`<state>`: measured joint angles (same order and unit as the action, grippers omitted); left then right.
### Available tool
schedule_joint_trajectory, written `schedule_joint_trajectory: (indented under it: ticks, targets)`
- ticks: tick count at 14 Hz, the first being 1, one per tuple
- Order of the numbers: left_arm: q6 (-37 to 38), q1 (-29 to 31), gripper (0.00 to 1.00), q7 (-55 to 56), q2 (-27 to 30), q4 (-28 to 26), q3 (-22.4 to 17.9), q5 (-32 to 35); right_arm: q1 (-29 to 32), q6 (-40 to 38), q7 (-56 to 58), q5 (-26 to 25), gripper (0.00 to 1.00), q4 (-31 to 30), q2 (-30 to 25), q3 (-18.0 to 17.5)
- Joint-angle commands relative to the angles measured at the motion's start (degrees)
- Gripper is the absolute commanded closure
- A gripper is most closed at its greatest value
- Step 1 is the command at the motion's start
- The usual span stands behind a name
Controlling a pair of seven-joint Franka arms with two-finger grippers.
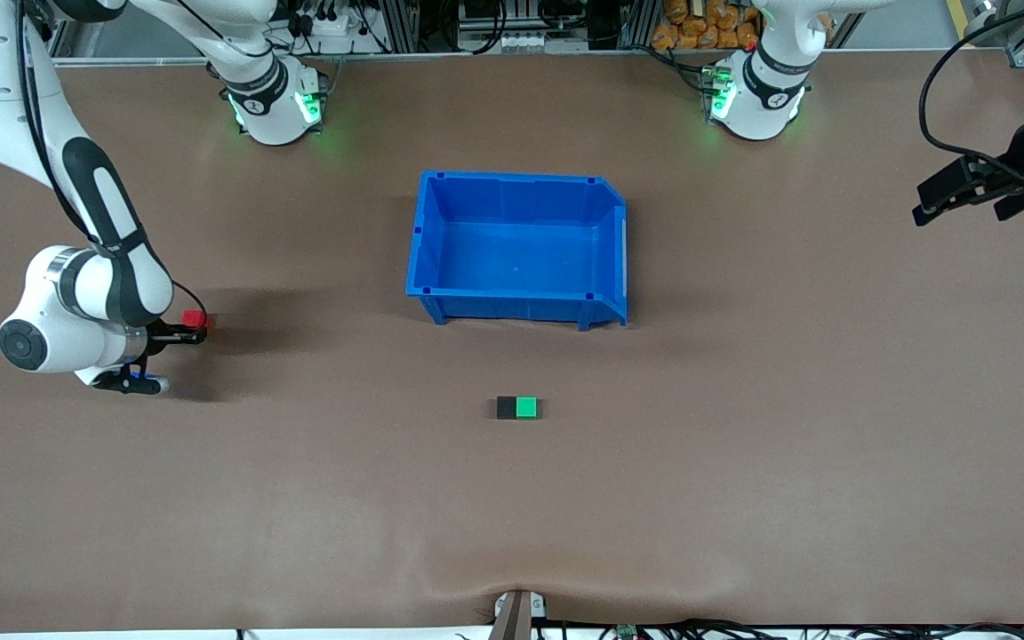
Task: Attach green and red cubes to black cube
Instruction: 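Lift the red cube with the right gripper while the left gripper retracts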
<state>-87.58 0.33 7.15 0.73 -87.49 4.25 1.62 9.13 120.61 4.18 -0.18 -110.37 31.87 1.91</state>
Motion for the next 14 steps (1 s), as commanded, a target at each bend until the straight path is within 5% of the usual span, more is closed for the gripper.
schedule_joint_trajectory:
  ticks: [1,14]
  targets:
    - [1.54,0.38,0.0,-0.39,-1.43,2.33,-0.03,-0.48,1.24,-1.16,-0.05,0.18,1.0,0.24,-0.32,-0.68]
    - [4.0,0.11,0.0,-1.7,-0.47,1.71,1.46,-0.39,0.54,-6.79,-4.35,3.0,1.0,3.41,-0.49,-0.68]
